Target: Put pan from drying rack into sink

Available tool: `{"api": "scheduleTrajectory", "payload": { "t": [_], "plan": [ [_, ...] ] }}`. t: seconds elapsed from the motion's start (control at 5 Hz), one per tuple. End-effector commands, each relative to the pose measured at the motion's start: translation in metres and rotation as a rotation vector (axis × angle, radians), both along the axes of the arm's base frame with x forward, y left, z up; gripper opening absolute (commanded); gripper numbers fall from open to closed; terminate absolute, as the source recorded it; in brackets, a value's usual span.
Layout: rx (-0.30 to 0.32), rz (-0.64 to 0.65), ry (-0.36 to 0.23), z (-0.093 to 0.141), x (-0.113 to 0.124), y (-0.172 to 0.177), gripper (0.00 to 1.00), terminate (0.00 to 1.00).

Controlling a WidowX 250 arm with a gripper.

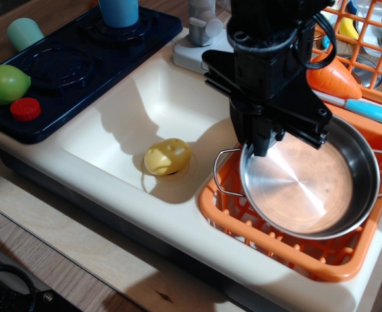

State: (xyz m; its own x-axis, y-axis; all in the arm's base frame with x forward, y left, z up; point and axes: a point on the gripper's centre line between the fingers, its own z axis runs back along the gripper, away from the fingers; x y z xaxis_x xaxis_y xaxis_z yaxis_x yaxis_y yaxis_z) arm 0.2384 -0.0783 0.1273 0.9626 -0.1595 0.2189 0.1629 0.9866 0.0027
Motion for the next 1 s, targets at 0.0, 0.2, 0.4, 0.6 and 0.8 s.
{"api": "scheduleTrajectory", "payload": {
  "t": [0.0,0.2,0.4,0.6,0.8],
  "plan": [
    [0.058,0.000,0.030,0.039,0.009,0.007,0.00,0.00],
    [0.121,-0.024,0.020,0.052,0.007,0.034,0.00,0.00],
    [0.186,-0.042,-0.011,0.058,0.002,0.064,0.00,0.00],
    [0.248,-0.074,-0.093,0.045,0.000,0.100,0.00,0.00],
    [0.277,-0.107,-0.139,0.037,-0.005,0.121,0.00,0.00]
  ]
}}
